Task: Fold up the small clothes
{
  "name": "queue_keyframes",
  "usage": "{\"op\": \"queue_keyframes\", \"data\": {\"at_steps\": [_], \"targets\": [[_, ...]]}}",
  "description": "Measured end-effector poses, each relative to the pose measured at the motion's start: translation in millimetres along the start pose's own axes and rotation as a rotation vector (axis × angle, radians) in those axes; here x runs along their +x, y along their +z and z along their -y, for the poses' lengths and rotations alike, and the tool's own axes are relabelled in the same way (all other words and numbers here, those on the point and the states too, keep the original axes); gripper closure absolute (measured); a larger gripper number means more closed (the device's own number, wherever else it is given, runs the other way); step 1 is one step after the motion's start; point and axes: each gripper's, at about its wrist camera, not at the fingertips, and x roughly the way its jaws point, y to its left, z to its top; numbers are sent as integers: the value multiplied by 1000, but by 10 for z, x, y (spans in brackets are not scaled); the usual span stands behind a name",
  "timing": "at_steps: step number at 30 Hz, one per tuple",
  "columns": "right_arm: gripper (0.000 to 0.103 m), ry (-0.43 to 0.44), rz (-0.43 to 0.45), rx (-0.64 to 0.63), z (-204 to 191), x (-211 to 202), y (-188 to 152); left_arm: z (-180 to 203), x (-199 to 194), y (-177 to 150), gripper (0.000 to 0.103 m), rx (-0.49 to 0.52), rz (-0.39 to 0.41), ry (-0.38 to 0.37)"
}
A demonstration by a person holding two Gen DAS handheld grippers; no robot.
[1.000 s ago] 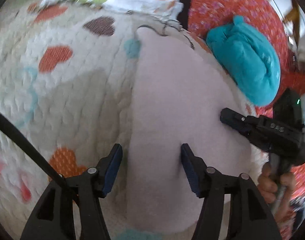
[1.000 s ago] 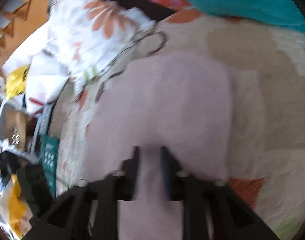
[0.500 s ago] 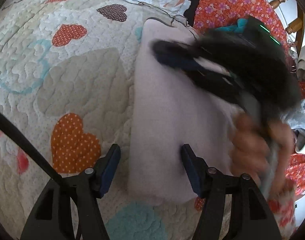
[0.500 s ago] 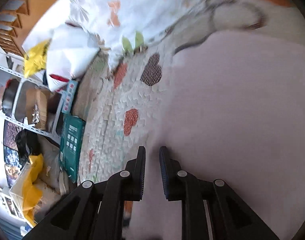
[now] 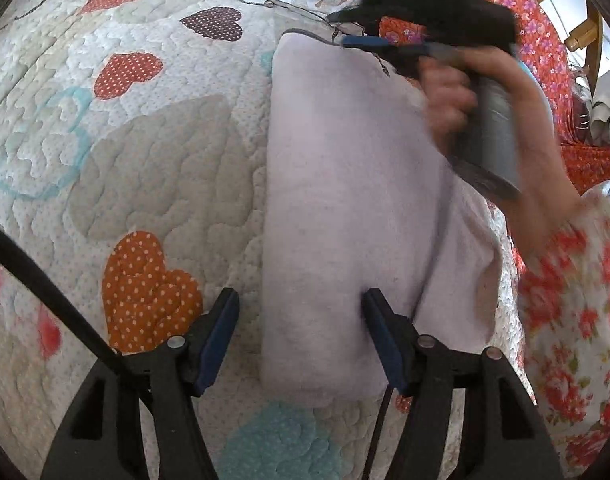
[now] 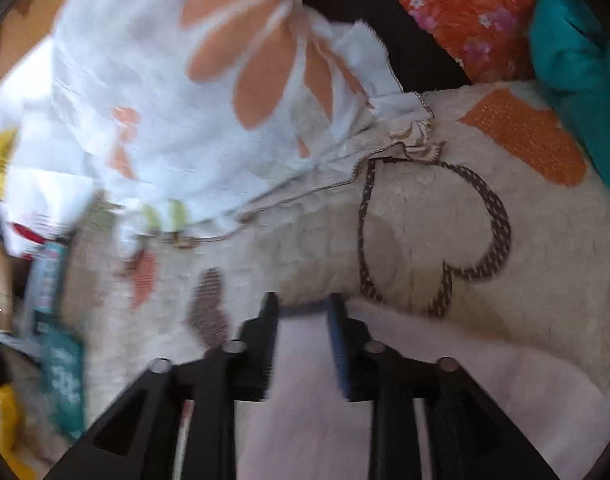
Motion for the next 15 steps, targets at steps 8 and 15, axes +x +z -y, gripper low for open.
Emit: {"op": "queue_keyframes", "data": {"at_steps": [8, 15], "targets": [[76, -52, -48, 64, 764, -518, -487, 95, 31, -45, 35, 39, 5, 37], [82, -242, 114, 211, 1319, -1403, -676, 175, 119, -15, 28, 69, 11, 68]]}}
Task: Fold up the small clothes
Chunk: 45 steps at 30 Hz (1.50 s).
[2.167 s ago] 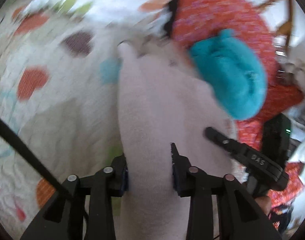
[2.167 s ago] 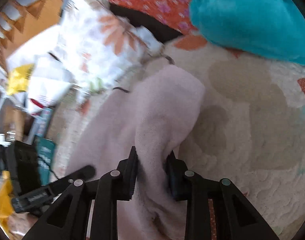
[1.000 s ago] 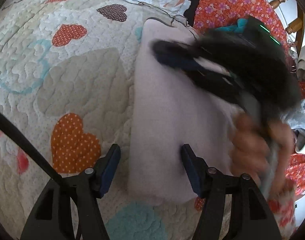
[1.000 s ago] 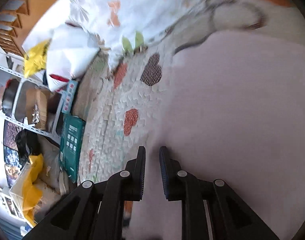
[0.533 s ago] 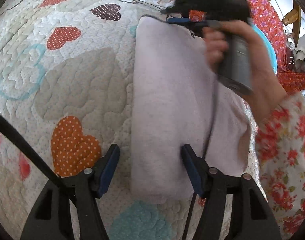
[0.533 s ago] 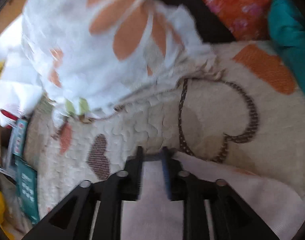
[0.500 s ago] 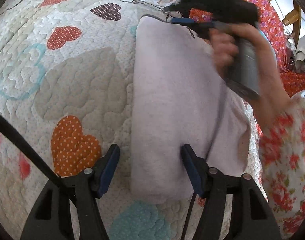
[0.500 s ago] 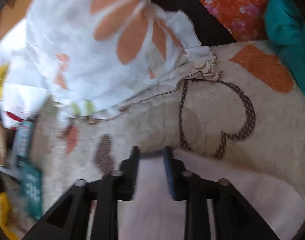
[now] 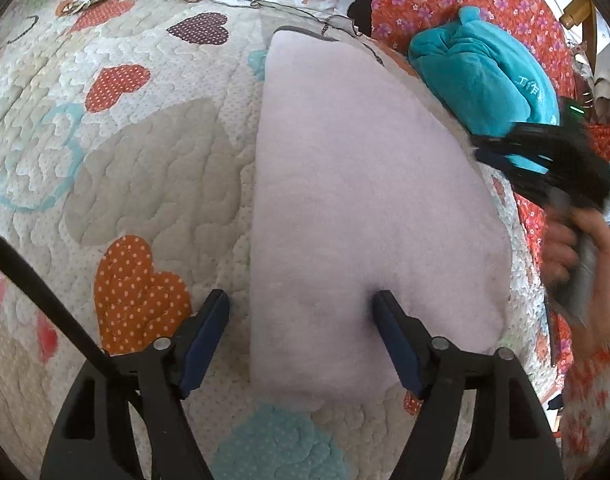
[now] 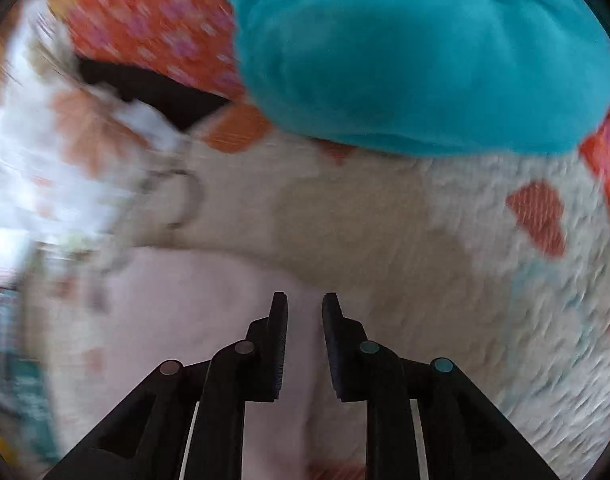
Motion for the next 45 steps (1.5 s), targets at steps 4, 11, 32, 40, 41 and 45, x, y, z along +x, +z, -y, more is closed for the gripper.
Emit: {"op": "queue_keyframes", "data": {"at_steps": [4, 11, 32, 40, 41, 45], "targets": [[81, 178, 15, -64, -153, -377, -490, 45, 33, 23, 24, 14, 7, 20], [103, 119, -81, -106, 7, -115, -1006, 147, 116, 17, 18, 79, 20, 55], [84, -4, 117, -270, -152, -717, -1293, 308, 203, -64, 12, 162, 50, 119], [82, -37, -73, -247, -103, -267, -1337, 307, 165, -129, 12, 179, 50, 126], [82, -17, -77, -224, -55, -296, -1320, 300, 154, -139, 12, 179, 49, 124], [60, -112, -38, -221, 63, -447, -1305, 275, 115, -188, 12, 180, 43, 121]]}}
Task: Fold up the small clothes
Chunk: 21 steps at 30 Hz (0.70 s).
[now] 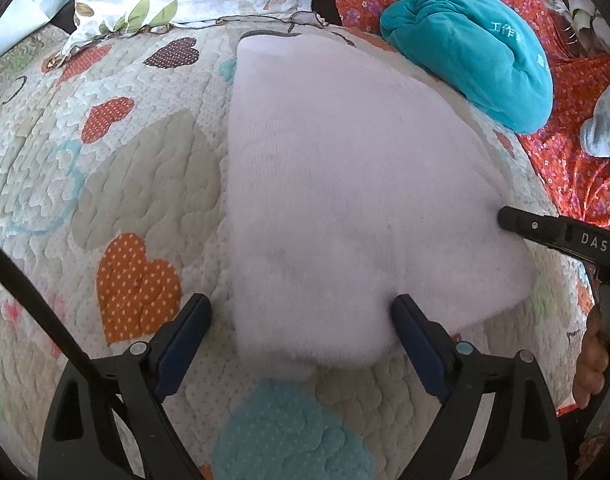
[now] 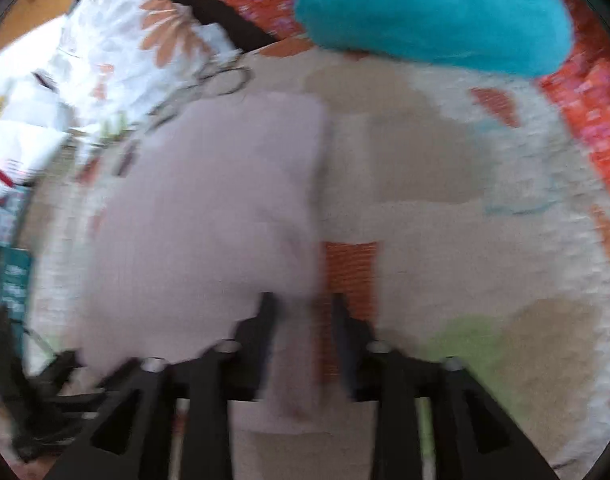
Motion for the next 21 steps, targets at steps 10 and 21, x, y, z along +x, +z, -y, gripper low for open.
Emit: {"op": "queue_keyframes", "data": {"at_steps": [10, 21], "targets": [[60, 11, 31, -88, -99, -188, -215, 44, -107, -174, 12, 44, 42, 50], [56, -59, -12, -80, -50, -310, -487, 195, -290, -678, 12, 90, 66, 111]]}}
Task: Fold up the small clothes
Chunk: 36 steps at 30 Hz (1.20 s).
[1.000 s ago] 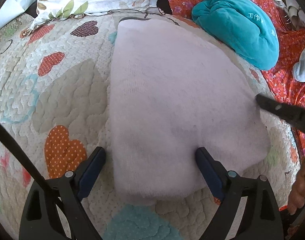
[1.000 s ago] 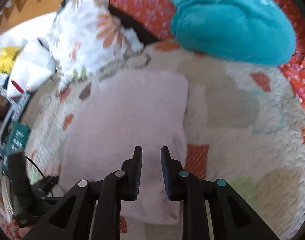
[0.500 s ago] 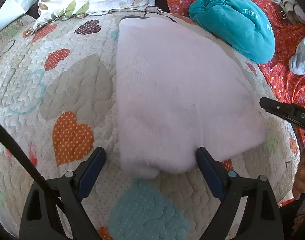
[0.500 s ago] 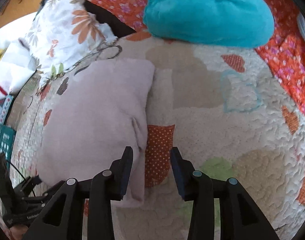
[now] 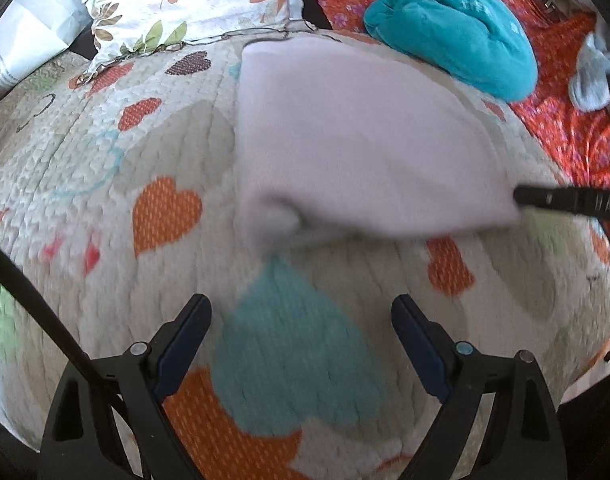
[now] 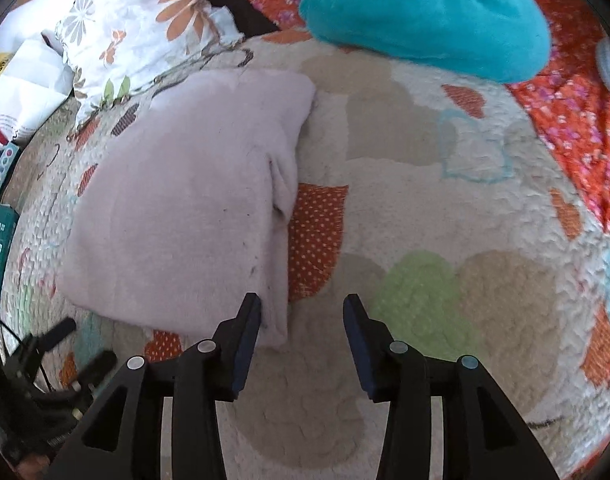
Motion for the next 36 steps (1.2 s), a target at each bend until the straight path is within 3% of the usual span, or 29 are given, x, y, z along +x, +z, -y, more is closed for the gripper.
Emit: {"op": "queue_keyframes", "data": {"at_steps": [9, 13, 23, 32, 36], "targets": [[53, -21, 16, 5, -85, -118, -363, 47, -41, -212, 11, 7, 4, 25], [52, -25, 2, 25, -68, -91, -487, 83, -18, -254, 0, 9, 3, 43], [49, -6, -3, 96, 60, -105, -573, 115, 0, -287, 0, -22, 26, 70], [47, -12, 84, 65, -56, -289, -534, 73, -68, -215, 0, -40, 2, 72], [44, -31, 123, 34, -127, -344, -527, 31, -286, -224, 0, -71, 42, 101]]}}
